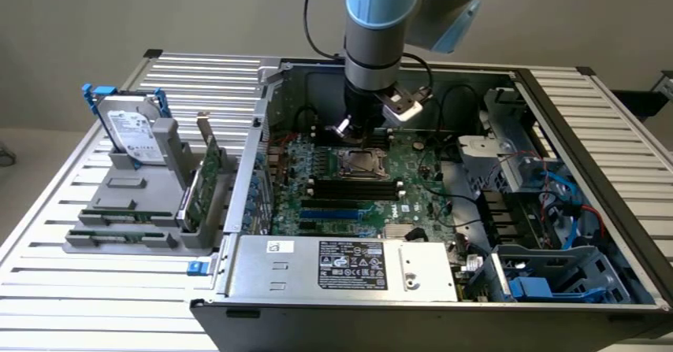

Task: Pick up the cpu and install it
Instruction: 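Close the cpu cover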

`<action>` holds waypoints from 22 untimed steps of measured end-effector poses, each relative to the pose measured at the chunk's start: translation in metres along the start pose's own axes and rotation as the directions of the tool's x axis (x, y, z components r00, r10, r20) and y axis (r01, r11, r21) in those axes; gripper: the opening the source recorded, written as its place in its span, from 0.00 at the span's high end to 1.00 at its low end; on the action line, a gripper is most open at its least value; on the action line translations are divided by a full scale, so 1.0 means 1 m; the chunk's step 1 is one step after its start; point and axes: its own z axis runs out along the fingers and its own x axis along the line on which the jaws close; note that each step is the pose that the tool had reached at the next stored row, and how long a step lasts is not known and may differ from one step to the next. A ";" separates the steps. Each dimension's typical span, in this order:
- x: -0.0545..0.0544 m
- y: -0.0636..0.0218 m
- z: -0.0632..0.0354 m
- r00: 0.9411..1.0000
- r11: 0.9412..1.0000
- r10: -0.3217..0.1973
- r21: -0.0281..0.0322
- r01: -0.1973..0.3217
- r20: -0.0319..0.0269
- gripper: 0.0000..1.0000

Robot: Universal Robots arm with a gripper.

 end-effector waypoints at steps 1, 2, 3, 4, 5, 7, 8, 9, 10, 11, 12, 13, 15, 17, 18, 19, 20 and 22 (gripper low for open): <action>0.000 0.0001 0.0001 1.000 1.000 -0.002 0.000 0.002 0.000 0.89; 0.000 0.0003 0.0002 1.000 1.000 -0.003 0.001 0.003 0.000 0.89; 0.000 0.0004 0.0004 1.000 1.000 -0.005 0.001 0.005 0.001 0.89; 0.001 0.0006 0.0005 1.000 1.000 -0.007 0.001 0.007 0.001 0.89; 0.001 0.0008 0.0006 1.000 1.000 -0.009 0.001 0.009 0.001 0.89; 0.001 0.0012 0.0007 1.000 1.000 -0.013 0.002 0.013 0.002 0.89; 0.002 0.0014 0.0008 1.000 1.000 -0.015 0.002 0.015 0.002 0.89; 0.002 0.0016 0.0009 1.000 1.000 -0.017 0.003 0.017 0.002 0.89; 0.002 0.0019 0.0010 1.000 1.000 -0.019 0.003 0.019 0.003 0.89; 0.002 0.0021 0.0010 1.000 1.000 -0.021 0.004 0.021 0.003 0.89; 0.002 0.0023 0.0011 1.000 1.000 -0.024 0.004 0.024 0.003 0.89; 0.003 0.0025 0.0012 1.000 1.000 -0.026 0.005 0.026 0.004 0.89; 0.003 0.0030 0.0013 0.999 0.999 -0.032 0.005 0.031 0.004 0.89; 0.003 0.0034 0.0015 0.999 0.999 -0.037 0.006 0.037 0.005 0.89; 0.004 0.0037 0.0016 0.999 0.999 -0.039 0.007 0.039 0.005 0.89; 0.004 0.0040 0.0017 0.999 0.999 -0.042 0.007 0.042 0.006 0.89; 0.004 0.0044 0.0018 0.999 0.999 -0.045 0.008 0.045 0.006 0.89; 0.004 0.0052 0.0018 0.999 0.999 -0.051 0.009 0.051 0.007 0.89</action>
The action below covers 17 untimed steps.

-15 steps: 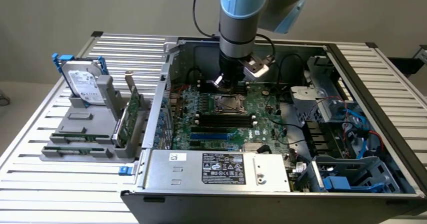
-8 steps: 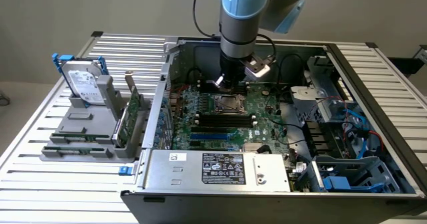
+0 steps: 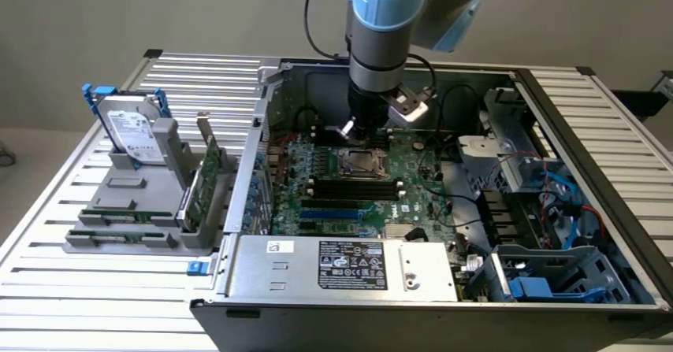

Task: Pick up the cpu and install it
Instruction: 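Close the cpu cover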

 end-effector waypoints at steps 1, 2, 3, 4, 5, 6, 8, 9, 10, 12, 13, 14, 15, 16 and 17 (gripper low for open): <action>0.000 0.0004 0.0000 1.000 1.000 -0.003 0.000 0.003 0.000 0.89; 0.000 0.0009 -0.0001 1.000 1.000 -0.005 0.001 0.005 0.001 0.89; 0.000 0.0013 -0.0001 1.000 1.000 -0.006 0.001 0.006 0.001 0.89; 0.001 0.0017 -0.0001 1.000 1.000 -0.008 0.001 0.008 0.001 0.89; 0.001 0.0021 -0.0001 1.000 1.000 -0.009 0.002 0.009 0.002 0.89; 0.001 0.0025 -0.0001 1.000 1.000 -0.010 0.002 0.010 0.002 0.89; 0.002 0.0034 -0.0002 1.000 1.000 -0.012 0.002 0.012 0.002 0.89; 0.002 0.0038 -0.0002 1.000 1.000 -0.014 0.003 0.014 0.002 0.89; 0.002 0.0042 -0.0002 1.000 1.000 -0.015 0.003 0.015 0.002 0.89; 0.002 0.0048 -0.0003 1.000 1.000 -0.016 0.004 0.016 0.002 0.89; 0.003 0.0051 -0.0003 1.000 1.000 -0.018 0.004 0.018 0.002 0.89; 0.003 0.0054 -0.0003 1.000 1.000 -0.019 0.004 0.019 0.001 0.89; 0.003 0.0056 -0.0003 1.000 1.000 -0.019 0.005 0.019 0.001 0.89; 0.003 0.0056 -0.0003 1.000 1.000 -0.020 0.006 0.020 0.001 0.89; 0.003 0.0057 -0.0004 1.000 1.000 -0.021 0.007 0.021 0.000 0.89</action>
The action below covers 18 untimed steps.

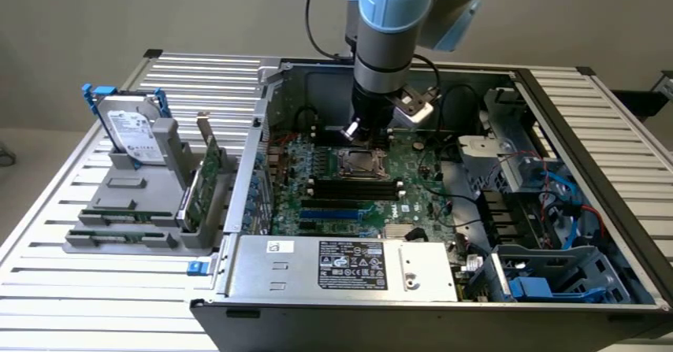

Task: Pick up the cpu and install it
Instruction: 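Close the cpu cover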

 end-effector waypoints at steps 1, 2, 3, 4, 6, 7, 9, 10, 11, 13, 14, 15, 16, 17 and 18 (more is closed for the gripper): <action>0.000 0.0000 0.0000 1.000 1.000 -0.001 0.001 0.001 -0.001 0.89; 0.000 0.0001 0.0000 1.000 1.000 -0.003 0.002 0.003 -0.001 0.89; 0.000 0.0001 0.0000 1.000 1.000 -0.004 0.003 0.004 -0.002 0.89; 0.000 0.0001 0.0000 1.000 1.000 -0.005 0.004 0.005 -0.003 0.89; 0.000 0.0002 0.0000 1.000 1.000 -0.007 0.006 0.007 -0.004 0.89; 0.000 0.0002 0.0000 1.000 1.000 -0.008 0.008 0.008 -0.005 0.89; 0.000 0.0004 0.0000 1.000 1.000 -0.010 0.010 0.011 -0.006 0.89; 0.000 0.0004 0.0000 1.000 1.000 -0.012 0.011 0.012 -0.007 0.89; 0.000 0.0005 0.0000 1.000 1.000 -0.013 0.012 0.013 -0.008 0.89; 0.000 0.0007 -0.0001 1.000 1.000 -0.015 0.014 0.016 -0.009 0.89; 0.000 0.0008 -0.0001 1.000 1.000 -0.017 0.015 0.017 -0.010 0.89; 0.000 0.0009 -0.0001 1.000 1.000 -0.018 0.016 0.018 -0.011 0.89; 0.000 0.0010 -0.0002 1.000 1.000 -0.019 0.017 0.019 -0.012 0.89; 0.000 0.0011 -0.0002 1.000 1.000 -0.020 0.018 0.020 -0.012 0.89; 0.000 0.0012 -0.0002 1.000 1.000 -0.021 0.018 0.021 -0.013 0.89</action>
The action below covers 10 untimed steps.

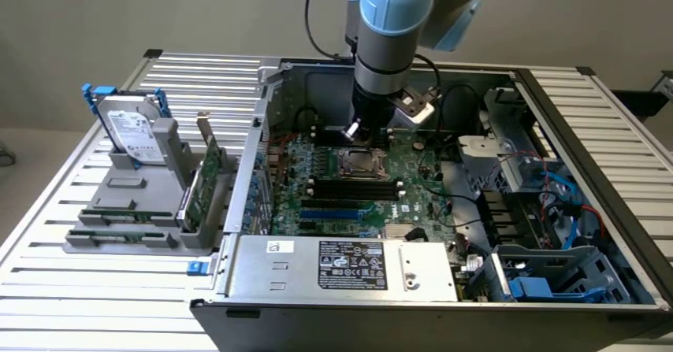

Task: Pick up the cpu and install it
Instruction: 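Close the cpu cover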

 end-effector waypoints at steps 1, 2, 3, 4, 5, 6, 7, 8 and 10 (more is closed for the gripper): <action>0.000 0.0001 0.0000 1.000 1.000 -0.001 0.000 0.001 -0.001 0.89; 0.000 0.0002 0.0000 1.000 1.000 -0.003 0.001 0.003 -0.001 0.89; 0.000 0.0002 -0.0001 1.000 1.000 -0.004 0.001 0.004 -0.002 0.89; 0.000 0.0003 -0.0001 1.000 1.000 -0.006 0.001 0.006 -0.003 0.89; 0.000 0.0003 -0.0001 1.000 1.000 -0.007 0.001 0.007 -0.004 0.89; 0.000 0.0004 -0.0001 1.000 1.000 -0.009 0.000 0.009 -0.005 0.89; 0.000 0.0004 -0.0001 1.000 1.000 -0.011 0.000 0.011 -0.006 0.89; 0.000 0.0004 -0.0001 1.000 1.000 -0.013 -0.001 0.013 -0.008 0.89; 0.000 0.0004 -0.0001 1.000 1.000 -0.017 -0.001 0.017 -0.011 0.89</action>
